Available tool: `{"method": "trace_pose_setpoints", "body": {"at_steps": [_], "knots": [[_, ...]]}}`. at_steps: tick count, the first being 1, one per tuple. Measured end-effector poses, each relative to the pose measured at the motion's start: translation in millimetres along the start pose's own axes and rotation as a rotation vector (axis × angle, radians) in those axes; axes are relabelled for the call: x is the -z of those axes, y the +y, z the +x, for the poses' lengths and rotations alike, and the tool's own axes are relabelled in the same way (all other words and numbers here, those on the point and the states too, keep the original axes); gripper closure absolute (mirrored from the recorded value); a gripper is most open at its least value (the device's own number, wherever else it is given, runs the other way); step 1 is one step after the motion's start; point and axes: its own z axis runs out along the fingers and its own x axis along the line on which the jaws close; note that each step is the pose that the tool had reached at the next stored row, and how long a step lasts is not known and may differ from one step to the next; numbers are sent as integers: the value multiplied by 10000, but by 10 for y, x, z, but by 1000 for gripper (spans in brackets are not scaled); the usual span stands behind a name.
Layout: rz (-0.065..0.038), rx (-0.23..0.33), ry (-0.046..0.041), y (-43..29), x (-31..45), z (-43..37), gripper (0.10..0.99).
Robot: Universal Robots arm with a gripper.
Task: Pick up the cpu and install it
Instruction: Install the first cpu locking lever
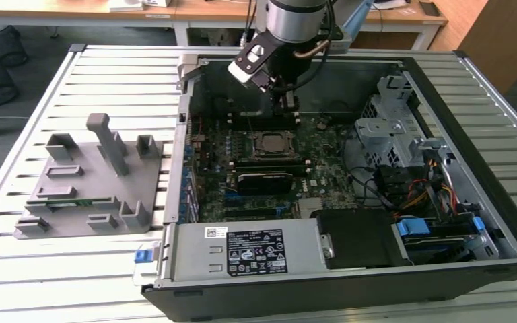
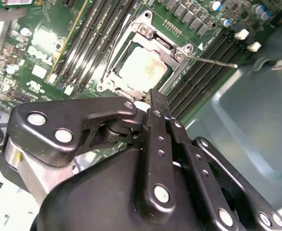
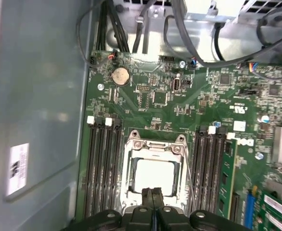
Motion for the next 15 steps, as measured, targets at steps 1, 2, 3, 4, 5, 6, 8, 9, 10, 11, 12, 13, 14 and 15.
{"method": "trace_pose_setpoints", "body": {"at_steps": [1, 2, 3, 4, 5, 6, 8, 9, 10, 11, 12, 13, 14, 15], "knots": [[-10, 1, -7, -1, 13, 1, 980], [-17, 46, -13, -2, 12, 1, 980], [-10, 198, -22, -2, 12, 1, 980], [-2, 373, -32, -2, 12, 1, 980], [8, 553, -38, -3, 12, 1, 980], [17, 732, -43, -3, 11, 1, 980], [35, 1108, -52, -2, 9, 1, 980], [43, 1287, -55, -3, 8, 1, 980], [50, 1467, -56, -3, 7, 0, 980], [58, 1647, -58, -3, 6, 0, 980], [66, 1826, -58, -3, 5, 0, 980], [73, 2006, -59, -2, 3, 0, 980], [81, 2186, -62, -2, 2, 0, 980], [90, 2383, -64, -2, 1, 0, 980]]}}
